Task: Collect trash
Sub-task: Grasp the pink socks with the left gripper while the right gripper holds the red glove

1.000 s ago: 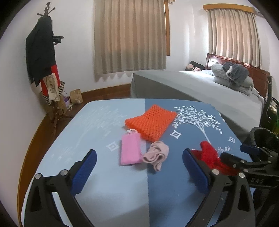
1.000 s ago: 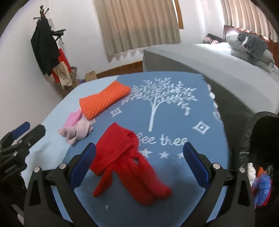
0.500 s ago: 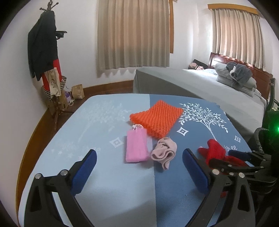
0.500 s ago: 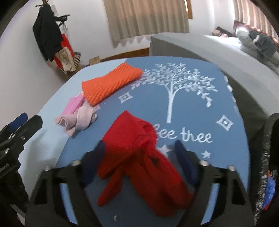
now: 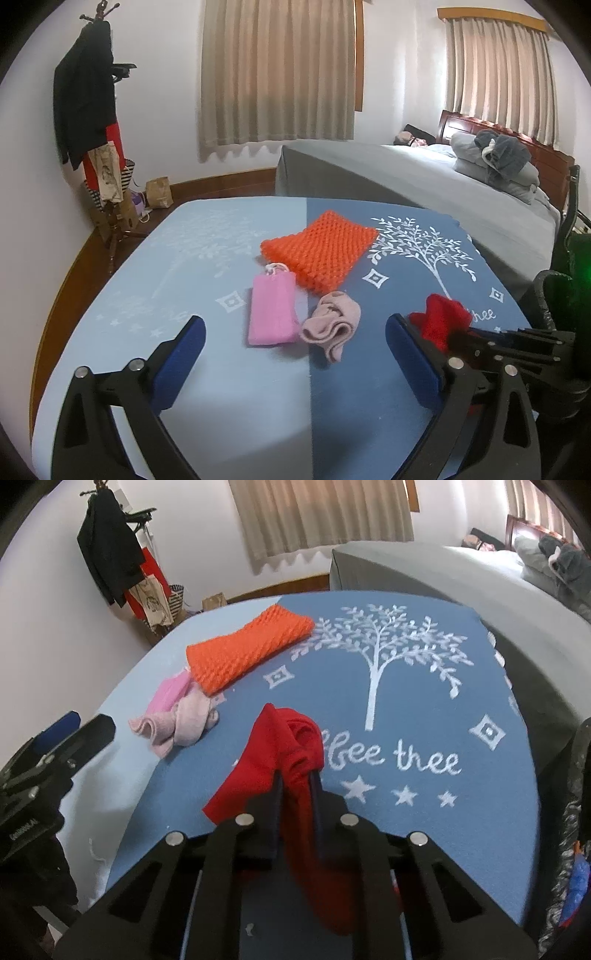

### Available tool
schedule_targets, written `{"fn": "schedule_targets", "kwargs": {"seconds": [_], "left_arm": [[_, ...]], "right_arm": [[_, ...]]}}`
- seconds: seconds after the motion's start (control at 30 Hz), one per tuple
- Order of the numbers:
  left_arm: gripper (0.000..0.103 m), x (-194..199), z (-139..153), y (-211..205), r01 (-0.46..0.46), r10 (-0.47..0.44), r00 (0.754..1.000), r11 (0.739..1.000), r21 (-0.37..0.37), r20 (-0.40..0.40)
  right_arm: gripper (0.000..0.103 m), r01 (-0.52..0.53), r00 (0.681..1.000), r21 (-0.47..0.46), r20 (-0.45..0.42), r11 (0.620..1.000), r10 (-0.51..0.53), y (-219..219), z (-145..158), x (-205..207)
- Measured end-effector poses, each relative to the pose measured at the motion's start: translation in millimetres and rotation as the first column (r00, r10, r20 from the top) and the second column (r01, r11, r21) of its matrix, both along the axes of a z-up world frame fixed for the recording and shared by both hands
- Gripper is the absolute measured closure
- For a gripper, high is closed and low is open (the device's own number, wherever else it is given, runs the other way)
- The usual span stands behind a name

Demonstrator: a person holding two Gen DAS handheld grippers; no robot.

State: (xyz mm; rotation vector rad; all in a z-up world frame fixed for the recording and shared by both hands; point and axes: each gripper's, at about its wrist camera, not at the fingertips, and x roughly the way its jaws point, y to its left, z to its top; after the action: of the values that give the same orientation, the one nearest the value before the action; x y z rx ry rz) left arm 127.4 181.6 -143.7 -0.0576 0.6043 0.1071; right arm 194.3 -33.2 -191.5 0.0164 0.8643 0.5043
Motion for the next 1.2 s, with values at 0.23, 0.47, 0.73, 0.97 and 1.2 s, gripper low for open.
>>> {"fn": "schedule_targets", "kwargs": {"seconds": [0.23,0.47,0.73,0.97,1.2], "left_arm": [[0.024,15,-1,-11,0.052,-0.052,0.999,0.999,-0.013,-0.004],[0.036,43,-13,-21,0.082,-0.082,0.996,0.997,-0.014,-0.046],[0.057,67,-34,-27,0.108,-0.11,0.982,0.994,-0.024,-0.154],[0.072,62,-32,-20,0.085,-0.089,0.986,0.996,-0.032,-0.138],[0.073,42,-11,-23,0.083,-0.085,0.995,0.995,-0.054,-0.047]], "right_arm": [[0.09,0.047,0.998,0.026,0.037,0.999,-0.048,-18,17,14],[0.09,0.073,0.997,0.033,0.036,0.997,-0.074,-30,16,24],[0.09,0.069,0.997,0.038,0.034,0.997,-0.07,-32,15,25],[0.09,0.061,0.997,0.042,0.033,0.997,-0.062,-31,16,20],[0.09,0.058,0.996,0.061,0.062,0.996,-0.062,-37,32,11]]}}
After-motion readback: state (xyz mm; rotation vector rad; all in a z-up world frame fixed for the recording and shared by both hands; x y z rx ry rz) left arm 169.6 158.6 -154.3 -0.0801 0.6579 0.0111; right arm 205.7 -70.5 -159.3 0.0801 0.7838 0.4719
